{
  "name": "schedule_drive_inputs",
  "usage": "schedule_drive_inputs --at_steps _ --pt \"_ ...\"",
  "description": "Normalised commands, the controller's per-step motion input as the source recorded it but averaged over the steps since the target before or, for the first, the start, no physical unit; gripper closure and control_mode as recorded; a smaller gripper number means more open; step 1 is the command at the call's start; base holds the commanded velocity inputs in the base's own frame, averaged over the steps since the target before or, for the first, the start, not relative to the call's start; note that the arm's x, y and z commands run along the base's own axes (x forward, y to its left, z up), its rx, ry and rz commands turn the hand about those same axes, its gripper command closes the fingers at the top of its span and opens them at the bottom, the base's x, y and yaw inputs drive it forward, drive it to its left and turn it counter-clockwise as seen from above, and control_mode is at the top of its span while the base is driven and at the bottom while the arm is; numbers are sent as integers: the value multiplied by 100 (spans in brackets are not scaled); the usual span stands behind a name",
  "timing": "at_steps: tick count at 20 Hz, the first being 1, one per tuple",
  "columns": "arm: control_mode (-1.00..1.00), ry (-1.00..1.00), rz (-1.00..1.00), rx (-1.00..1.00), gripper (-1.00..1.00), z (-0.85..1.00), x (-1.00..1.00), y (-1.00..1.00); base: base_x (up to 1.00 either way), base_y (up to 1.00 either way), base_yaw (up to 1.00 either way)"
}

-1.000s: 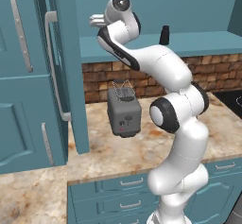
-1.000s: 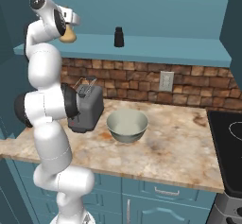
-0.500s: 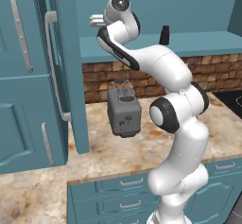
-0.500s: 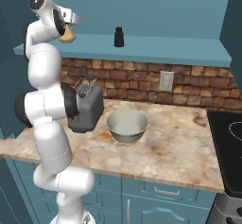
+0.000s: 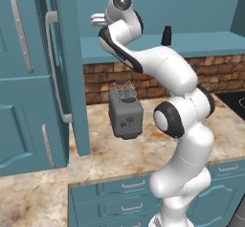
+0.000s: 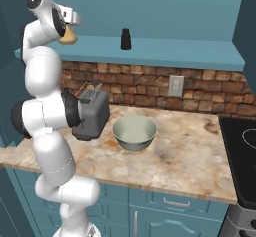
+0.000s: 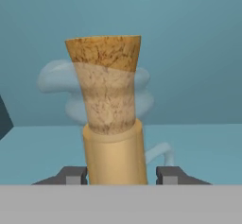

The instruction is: Retrieve the bottle and the shaker from the cabinet and place them next to the mixing bowl on the counter. Then add garlic from the fridge to the mixing bowl.

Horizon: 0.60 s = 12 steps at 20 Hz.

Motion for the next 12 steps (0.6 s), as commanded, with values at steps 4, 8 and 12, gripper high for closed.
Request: schedule_drive_inputs --at_steps 4,8,12 --pt "-100 -14 0 0 100 0 -72 -3 0 0 0" --pt "-100 -12 0 0 100 0 -94 -29 0 0 0" --pt "-100 -9 0 1 100 0 -83 -49 0 0 0"
